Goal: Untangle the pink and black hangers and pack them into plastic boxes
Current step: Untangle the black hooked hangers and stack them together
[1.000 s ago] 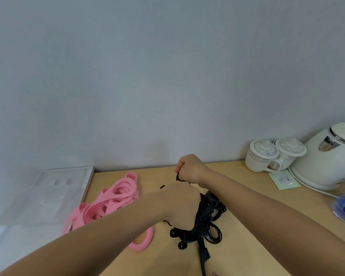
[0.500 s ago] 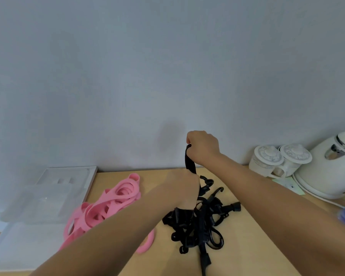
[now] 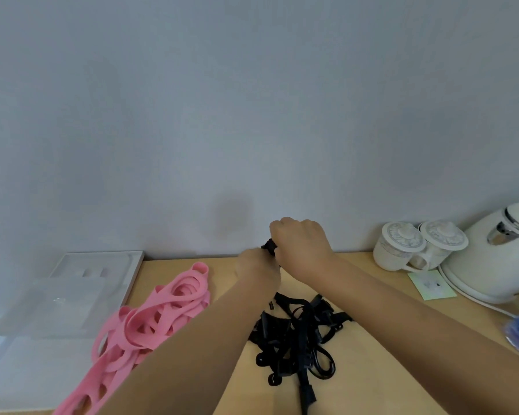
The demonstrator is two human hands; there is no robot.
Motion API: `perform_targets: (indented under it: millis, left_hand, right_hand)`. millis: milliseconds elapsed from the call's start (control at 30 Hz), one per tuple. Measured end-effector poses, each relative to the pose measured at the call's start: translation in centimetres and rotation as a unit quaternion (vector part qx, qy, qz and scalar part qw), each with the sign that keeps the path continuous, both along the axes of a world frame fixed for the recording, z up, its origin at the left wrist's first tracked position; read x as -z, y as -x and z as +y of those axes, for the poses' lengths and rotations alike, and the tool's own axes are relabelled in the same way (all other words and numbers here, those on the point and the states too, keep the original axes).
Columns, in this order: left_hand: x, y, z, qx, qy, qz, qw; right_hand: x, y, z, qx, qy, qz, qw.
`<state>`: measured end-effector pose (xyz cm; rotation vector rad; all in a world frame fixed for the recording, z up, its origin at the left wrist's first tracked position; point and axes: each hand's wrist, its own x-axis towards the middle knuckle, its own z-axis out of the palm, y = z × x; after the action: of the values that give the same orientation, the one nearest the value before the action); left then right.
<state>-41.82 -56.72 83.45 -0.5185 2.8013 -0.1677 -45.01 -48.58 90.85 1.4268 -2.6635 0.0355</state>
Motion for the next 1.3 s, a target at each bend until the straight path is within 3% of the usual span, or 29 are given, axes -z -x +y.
perform_targets:
  millis: [167, 300, 367, 433, 500, 567, 667, 733, 767, 933, 1033, 1167, 1300]
  left_hand:
    - [-2.3, 1.2, -1.1, -0.069, -0.049, 0.068, 0.994]
    - [-4.6, 1.8, -2.0, -0.105, -0.096, 0.092, 0.986]
    - [-5.9, 2.2, -2.2, -0.122, -0.112, 0.104, 0.981]
    - [-6.9, 2.9, -2.1, -0.136, -0.127, 0.122, 0.975]
    - [-7.7, 3.3, -2.1, -0.148, -0.153, 0.144, 0.966]
    - [-8.1, 3.6, -2.1, -0.142, -0.181, 0.169, 0.958]
    - [-8.8, 3.6, -1.7, -0.119, -0.234, 0.226, 0.938]
    - [-9.3, 3.2, -1.2, -0.117, -0.296, 0.265, 0.91]
    - [-9.5, 2.9, -0.9, -0.124, -0.332, 0.283, 0.891]
    - [-9.8, 0.4, -0.1, -0.168, -0.496, 0.333, 0.784]
    - [-10.0, -1.2, 0.5, -0.168, -0.558, 0.337, 0.74]
    - [-10.4, -3.5, 1.3, -0.107, -0.662, 0.339, 0.66]
    - [-10.3, -5.0, 1.9, -0.063, -0.745, 0.324, 0.58]
  right_hand:
    - [-0.3, -0.4, 0.4, -0.029, 0.093, 0.069, 0.993]
    - [0.9, -0.3, 0.8, -0.045, 0.242, 0.1, 0.964]
    - [0.7, -0.7, 1.3, -0.029, 0.283, 0.073, 0.956]
    - [0.9, -1.0, 1.8, 0.059, 0.322, 0.033, 0.944]
    - [1.1, -0.9, 2.3, 0.118, 0.322, -0.076, 0.936]
    - [0.8, -1.1, 3.0, 0.165, 0.395, -0.214, 0.878]
    - [0.3, -1.0, 3.6, 0.232, 0.526, -0.38, 0.725]
    - [0.0, -0.8, 4.0, 0.251, 0.554, -0.464, 0.644]
    - [-0.2, -0.7, 4.1, 0.255, 0.555, -0.487, 0.625]
    - [-1.2, 0.0, 4.3, 0.229, 0.559, -0.546, 0.581]
    - [-1.7, 0.1, 4.3, 0.18, 0.563, -0.567, 0.574]
    - [-1.9, -0.4, 4.1, 0.087, 0.558, -0.568, 0.599]
    - [-2.0, -0.5, 3.6, 0.045, 0.565, -0.586, 0.579]
